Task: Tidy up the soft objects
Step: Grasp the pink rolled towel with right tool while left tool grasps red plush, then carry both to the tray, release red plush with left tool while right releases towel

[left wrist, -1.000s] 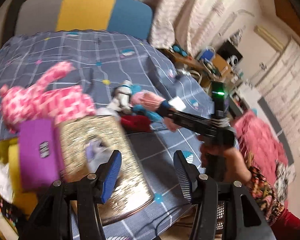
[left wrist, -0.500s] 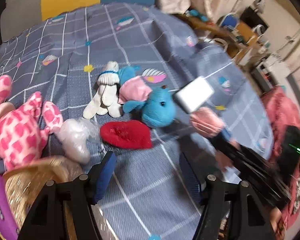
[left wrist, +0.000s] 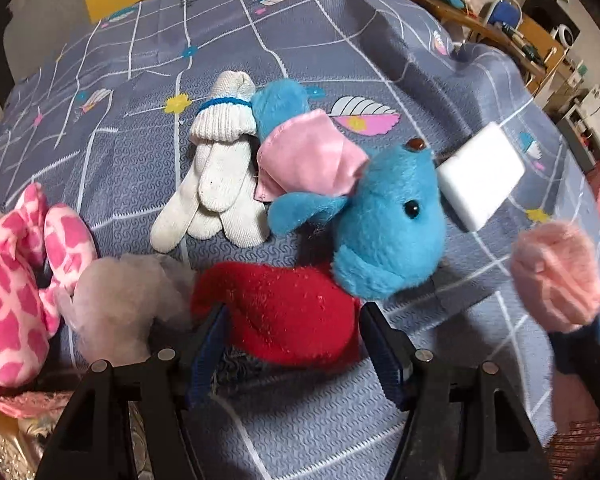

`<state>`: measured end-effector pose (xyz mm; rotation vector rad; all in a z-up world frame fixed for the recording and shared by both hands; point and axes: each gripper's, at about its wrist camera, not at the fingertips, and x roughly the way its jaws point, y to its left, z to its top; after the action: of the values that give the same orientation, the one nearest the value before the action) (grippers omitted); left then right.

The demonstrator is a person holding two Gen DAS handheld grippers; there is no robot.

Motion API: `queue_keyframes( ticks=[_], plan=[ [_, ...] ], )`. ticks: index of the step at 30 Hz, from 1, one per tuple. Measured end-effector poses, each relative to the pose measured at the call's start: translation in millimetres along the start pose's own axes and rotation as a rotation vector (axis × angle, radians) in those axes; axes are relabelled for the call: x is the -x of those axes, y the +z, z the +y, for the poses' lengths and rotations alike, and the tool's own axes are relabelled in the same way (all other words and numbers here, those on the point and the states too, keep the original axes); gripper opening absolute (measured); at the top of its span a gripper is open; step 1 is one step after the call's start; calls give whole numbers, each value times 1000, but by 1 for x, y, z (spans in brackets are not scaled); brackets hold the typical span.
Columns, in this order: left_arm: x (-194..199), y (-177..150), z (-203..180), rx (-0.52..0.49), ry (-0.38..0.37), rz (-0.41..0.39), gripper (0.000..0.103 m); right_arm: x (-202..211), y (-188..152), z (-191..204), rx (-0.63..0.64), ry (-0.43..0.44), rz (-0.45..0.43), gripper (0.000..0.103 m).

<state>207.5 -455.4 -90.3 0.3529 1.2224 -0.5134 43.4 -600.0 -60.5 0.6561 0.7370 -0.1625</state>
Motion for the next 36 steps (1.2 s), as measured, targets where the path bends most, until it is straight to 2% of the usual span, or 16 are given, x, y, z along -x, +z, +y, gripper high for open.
queue_keyframes(
  ticks=[3, 4, 5, 7, 9, 14, 19, 25, 31, 36],
  plan=[
    [-3, -3, -4, -20, 26, -22, 63, 1, 0, 5, 30, -20, -11, 36],
    [-2, -4, -4, -27, 39, -33, 56, 2, 0, 6, 38, -27, -14, 37],
    [-1, -5, -4, -25, 41, -41, 44, 3, 0, 7, 48, -34, -18, 37],
    [5, -5, -6, -18, -7, -63, 28, 5, 1, 9, 66, -54, -30, 37],
    [9, -7, -8, -20, -43, -62, 28, 6, 1, 11, 80, -65, -39, 37],
    [33, -20, -11, -29, -106, -121, 27, 7, -1, 14, 101, -85, -49, 36],
    [70, -30, -13, -29, -218, -186, 27, 8, -2, 17, 124, -103, -58, 36],
    [121, -64, 4, -20, -346, -263, 27, 9, -4, 20, 148, -125, -70, 36],
    [171, -102, 41, 5, -386, -369, 27, 8, -9, 26, 181, -144, -77, 37],
    [207, -130, 86, 41, -348, -454, 27, 5, -15, 28, 183, -152, -70, 37]
  ],
)
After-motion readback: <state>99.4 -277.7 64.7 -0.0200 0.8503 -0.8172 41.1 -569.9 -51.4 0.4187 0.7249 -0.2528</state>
